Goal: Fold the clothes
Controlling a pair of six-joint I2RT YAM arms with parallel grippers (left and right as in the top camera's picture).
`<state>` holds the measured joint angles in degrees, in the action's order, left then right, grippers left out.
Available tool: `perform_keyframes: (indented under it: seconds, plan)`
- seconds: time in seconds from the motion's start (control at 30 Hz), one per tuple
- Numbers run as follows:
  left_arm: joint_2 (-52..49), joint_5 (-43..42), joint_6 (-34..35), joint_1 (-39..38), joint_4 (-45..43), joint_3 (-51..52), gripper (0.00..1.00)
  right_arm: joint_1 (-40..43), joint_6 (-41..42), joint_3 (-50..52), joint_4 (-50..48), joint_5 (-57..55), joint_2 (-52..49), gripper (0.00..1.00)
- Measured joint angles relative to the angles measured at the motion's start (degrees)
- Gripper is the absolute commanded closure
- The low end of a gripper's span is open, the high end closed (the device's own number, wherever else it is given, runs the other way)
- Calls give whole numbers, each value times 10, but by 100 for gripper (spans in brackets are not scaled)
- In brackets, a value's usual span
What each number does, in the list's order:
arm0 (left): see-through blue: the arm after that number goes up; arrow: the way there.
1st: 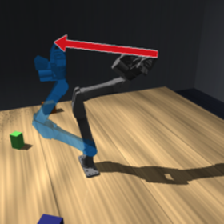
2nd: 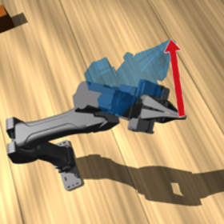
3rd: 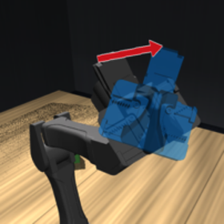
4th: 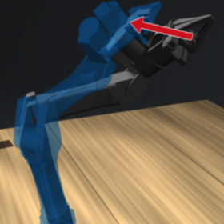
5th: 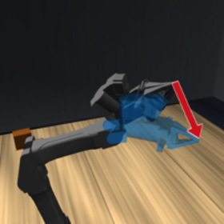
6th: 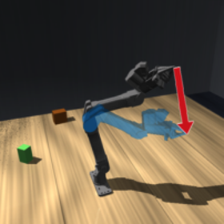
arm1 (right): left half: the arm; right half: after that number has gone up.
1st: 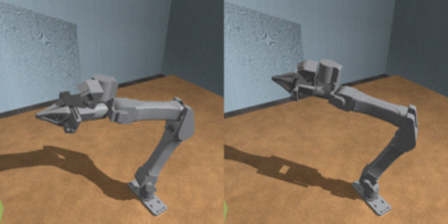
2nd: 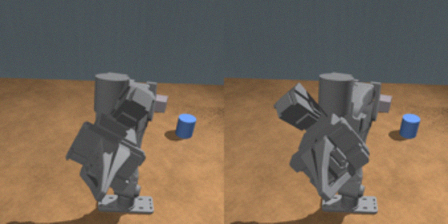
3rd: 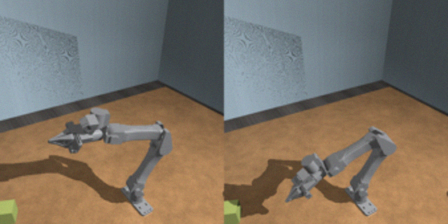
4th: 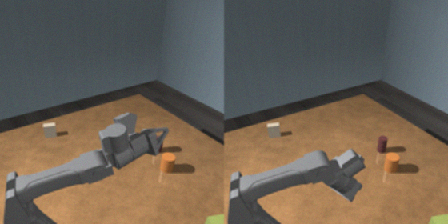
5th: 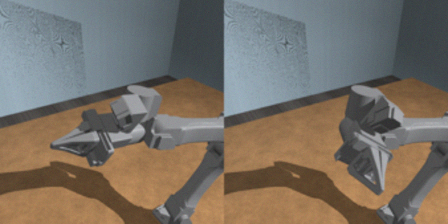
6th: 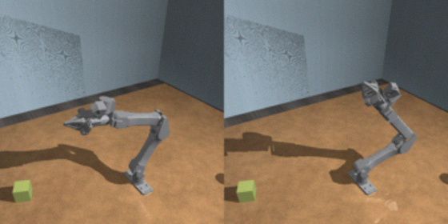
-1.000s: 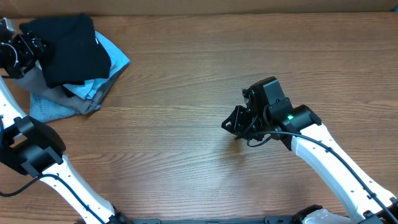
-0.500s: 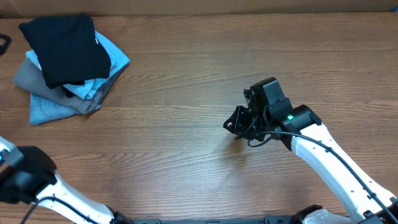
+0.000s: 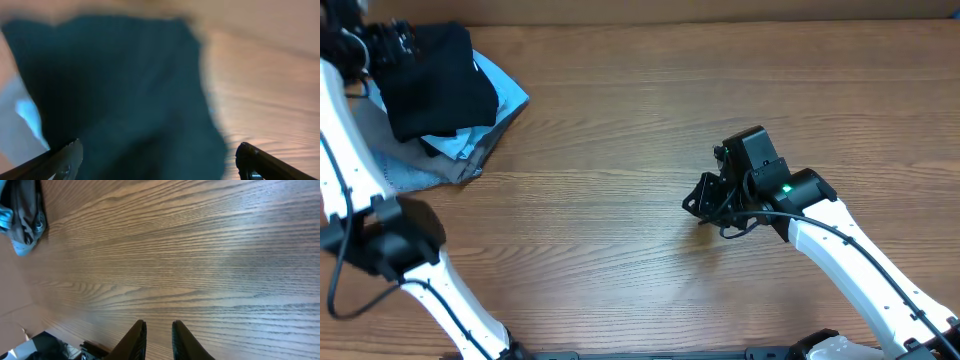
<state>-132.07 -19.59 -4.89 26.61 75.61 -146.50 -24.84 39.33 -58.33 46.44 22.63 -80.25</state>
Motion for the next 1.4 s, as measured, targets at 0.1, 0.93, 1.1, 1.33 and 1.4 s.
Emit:
perform_keyframes:
  seconds: [0.1, 0.93, 1.1, 1.33, 1.4]
  plan:
    - [-70, 39, 15, 8, 11, 1, 0, 0, 0, 0, 9, -1, 0, 79]
    - [36, -27, -1, 19, 52, -13, 0, 0, -5, 0, -10, -43, 2, 77]
    - [189, -52, -45, -32, 109, -31, 0, 1, -48, -2, -48, -62, 33, 69]
    - [317, -23, -78, -141, 200, -42, 0, 1, -120, -86, -2, -158, 101, 44]
    - [334, 11, -75, -174, 210, -40, 0, 1, -139, -121, 0, -177, 124, 21]
